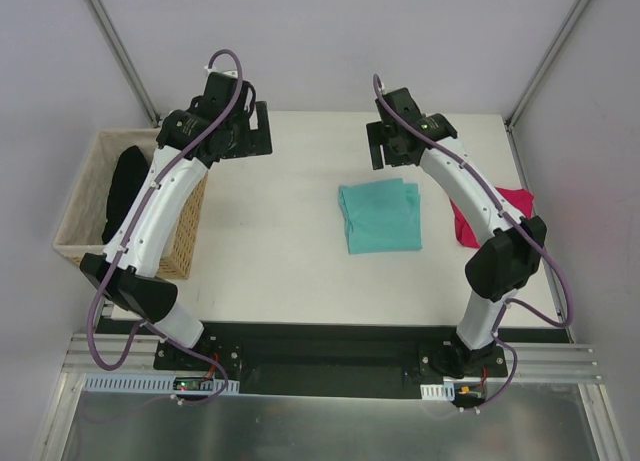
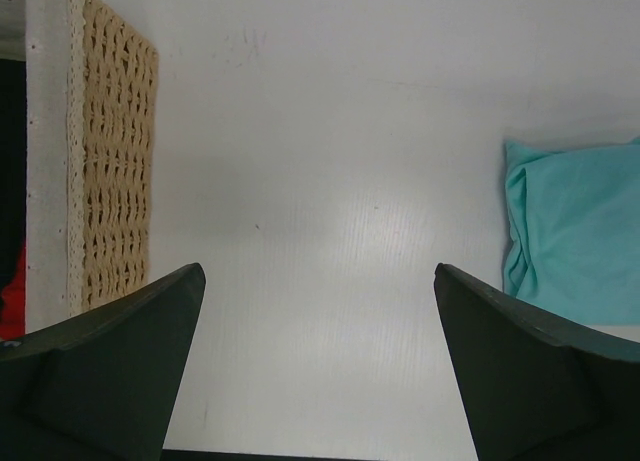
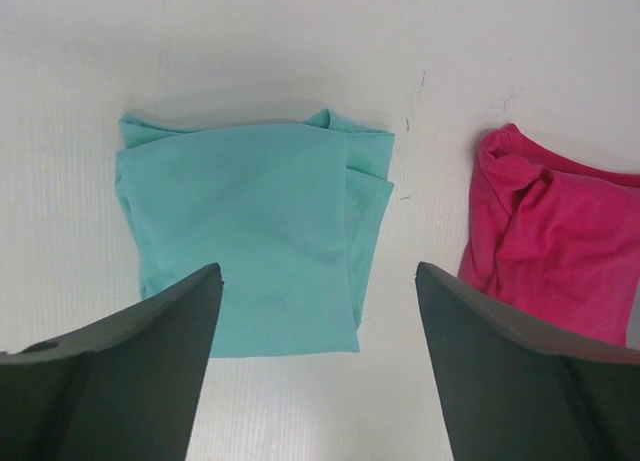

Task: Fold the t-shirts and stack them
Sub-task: Smooth out wrinkles on the folded tshirt

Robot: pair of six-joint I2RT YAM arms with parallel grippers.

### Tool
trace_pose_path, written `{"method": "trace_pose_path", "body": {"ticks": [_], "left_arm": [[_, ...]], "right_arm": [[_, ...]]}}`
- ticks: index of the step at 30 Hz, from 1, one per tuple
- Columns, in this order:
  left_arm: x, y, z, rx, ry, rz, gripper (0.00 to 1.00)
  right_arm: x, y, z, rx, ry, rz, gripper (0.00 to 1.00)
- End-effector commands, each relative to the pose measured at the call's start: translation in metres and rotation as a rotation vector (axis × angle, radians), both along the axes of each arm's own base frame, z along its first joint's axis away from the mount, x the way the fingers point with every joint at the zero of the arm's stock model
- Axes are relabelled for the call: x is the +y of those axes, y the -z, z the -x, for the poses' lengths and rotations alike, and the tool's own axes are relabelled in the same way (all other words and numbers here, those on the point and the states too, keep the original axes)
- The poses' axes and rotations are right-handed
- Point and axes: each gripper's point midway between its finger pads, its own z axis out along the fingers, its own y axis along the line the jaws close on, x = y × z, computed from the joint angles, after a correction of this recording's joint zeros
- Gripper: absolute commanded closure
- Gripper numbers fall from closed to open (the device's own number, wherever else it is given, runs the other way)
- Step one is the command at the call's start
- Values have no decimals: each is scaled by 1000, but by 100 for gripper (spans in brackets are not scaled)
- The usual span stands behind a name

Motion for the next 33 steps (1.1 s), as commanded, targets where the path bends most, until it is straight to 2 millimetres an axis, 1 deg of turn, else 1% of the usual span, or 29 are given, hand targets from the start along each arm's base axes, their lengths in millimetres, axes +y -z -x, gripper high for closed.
{"method": "trace_pose_path", "body": {"ticks": [1, 2, 4, 9, 21, 28, 33], "left_arm": [[-1, -21, 5, -58, 25, 43, 1], [-2, -21, 6, -56, 32, 47, 1], [-2, -21, 4, -61, 24, 54, 1], [-5, -15, 6, -53, 26, 73, 1], [-11, -13, 15, -76, 55, 127, 1], [-10, -12, 17, -90, 59, 132, 1], [-9, -9, 19, -95, 57, 133, 1]], "right_arm": [[-8, -30, 10, -57, -4, 12, 11], [-9, -29, 11, -55, -3, 15, 7], [-13, -32, 13, -63, 5, 26, 7], [-18, -29, 18, -58, 8, 44, 5], [-16, -23, 22, -45, 4, 25, 5], [-16, -22, 23, -41, 1, 25, 5], [-17, -22, 25, -43, 4, 24, 5]]}}
